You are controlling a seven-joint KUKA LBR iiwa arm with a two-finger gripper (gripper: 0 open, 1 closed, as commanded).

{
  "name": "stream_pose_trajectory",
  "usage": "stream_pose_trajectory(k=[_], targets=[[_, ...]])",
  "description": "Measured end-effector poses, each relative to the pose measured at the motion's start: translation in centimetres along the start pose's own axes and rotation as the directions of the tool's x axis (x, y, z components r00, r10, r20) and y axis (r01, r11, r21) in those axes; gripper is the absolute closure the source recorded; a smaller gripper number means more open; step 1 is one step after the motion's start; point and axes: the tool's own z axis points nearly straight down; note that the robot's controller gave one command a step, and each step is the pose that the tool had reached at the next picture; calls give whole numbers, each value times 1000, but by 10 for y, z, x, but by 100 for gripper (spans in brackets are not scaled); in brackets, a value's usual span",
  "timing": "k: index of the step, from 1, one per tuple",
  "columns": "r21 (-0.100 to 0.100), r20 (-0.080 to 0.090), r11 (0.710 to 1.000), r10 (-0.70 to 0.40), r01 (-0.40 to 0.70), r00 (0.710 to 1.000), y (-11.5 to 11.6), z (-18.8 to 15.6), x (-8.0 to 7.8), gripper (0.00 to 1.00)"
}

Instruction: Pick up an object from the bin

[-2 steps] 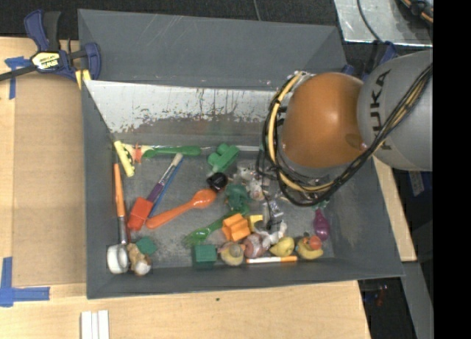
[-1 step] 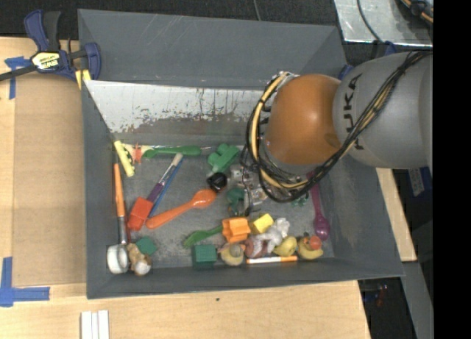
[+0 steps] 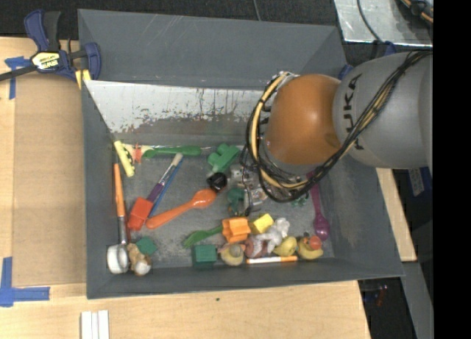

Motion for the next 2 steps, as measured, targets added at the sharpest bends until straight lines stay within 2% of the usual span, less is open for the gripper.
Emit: stream_pose_trajectory(k=[1,2], targets=[[-1,-3,1000,-4,4,1000,-17,-53,29,100],[0,1,998,56,-56,998,-36,-73,22,100]])
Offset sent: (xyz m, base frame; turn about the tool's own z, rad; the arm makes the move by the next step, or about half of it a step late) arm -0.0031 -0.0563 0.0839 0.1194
